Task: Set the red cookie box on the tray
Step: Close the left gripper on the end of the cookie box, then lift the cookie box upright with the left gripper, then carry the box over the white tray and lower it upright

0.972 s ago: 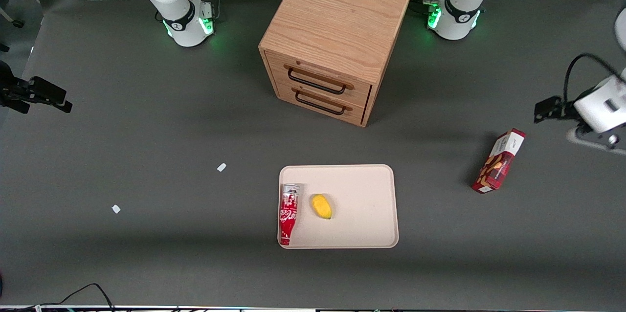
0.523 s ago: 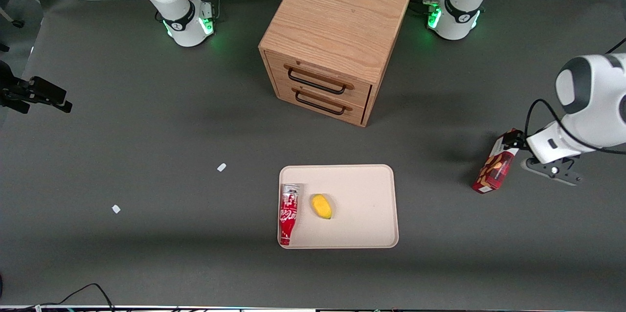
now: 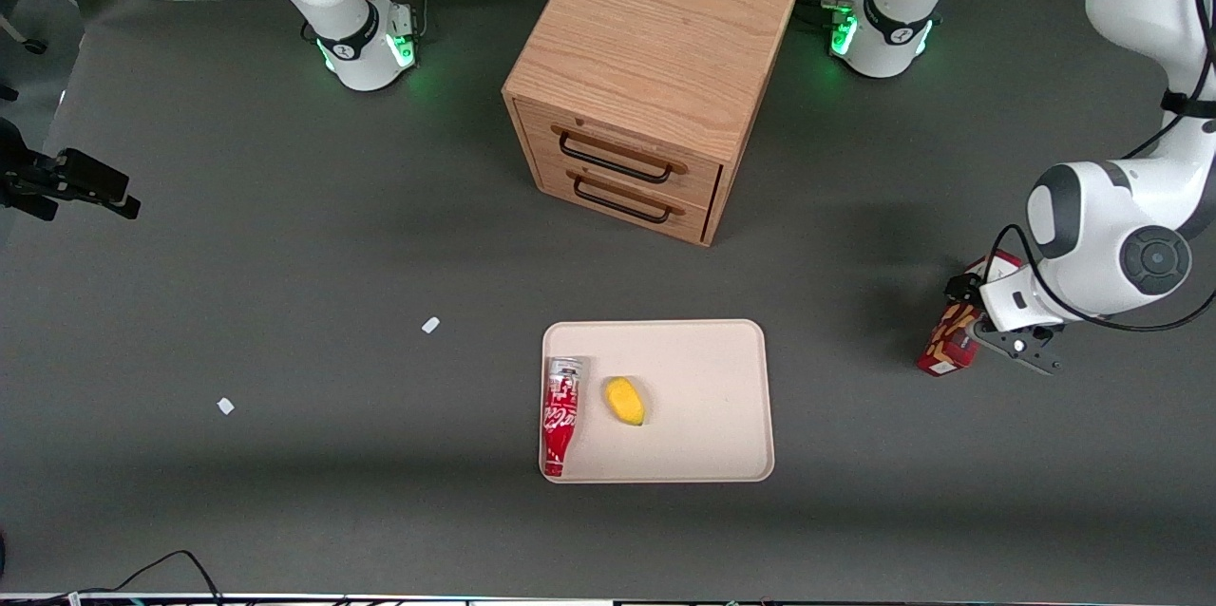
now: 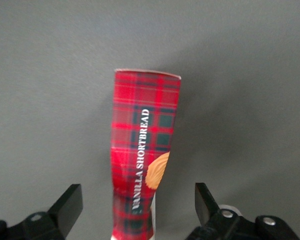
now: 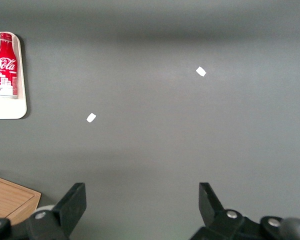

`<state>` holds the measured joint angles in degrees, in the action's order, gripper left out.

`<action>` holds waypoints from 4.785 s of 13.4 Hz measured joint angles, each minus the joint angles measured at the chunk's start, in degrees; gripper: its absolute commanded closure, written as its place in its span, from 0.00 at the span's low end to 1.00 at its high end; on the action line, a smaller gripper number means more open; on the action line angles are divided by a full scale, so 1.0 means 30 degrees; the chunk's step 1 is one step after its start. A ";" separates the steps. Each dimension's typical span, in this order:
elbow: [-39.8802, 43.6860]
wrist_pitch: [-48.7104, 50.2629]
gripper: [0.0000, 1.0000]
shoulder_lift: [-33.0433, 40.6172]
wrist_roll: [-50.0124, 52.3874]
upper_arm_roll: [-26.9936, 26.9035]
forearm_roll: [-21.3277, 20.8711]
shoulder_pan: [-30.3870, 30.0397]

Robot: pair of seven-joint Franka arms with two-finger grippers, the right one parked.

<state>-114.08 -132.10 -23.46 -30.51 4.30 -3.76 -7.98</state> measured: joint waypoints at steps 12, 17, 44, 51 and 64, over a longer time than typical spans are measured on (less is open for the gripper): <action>-0.0386 -0.0566 1.00 -0.0128 -0.0440 0.0008 -0.0019 0.0000; 0.2088 0.2798 1.00 0.0450 -0.0400 0.0009 0.0021 0.0001; 1.8882 0.7488 1.00 -1.0869 1.7135 0.0582 0.1284 0.8817; 1.8911 0.7134 0.00 -1.1196 1.7150 0.0578 0.1295 0.9072; 1.8927 0.7027 0.00 -1.0595 1.7166 0.0488 0.1427 0.9066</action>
<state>-57.30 -111.02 -55.24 20.98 5.77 0.53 19.22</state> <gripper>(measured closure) 0.000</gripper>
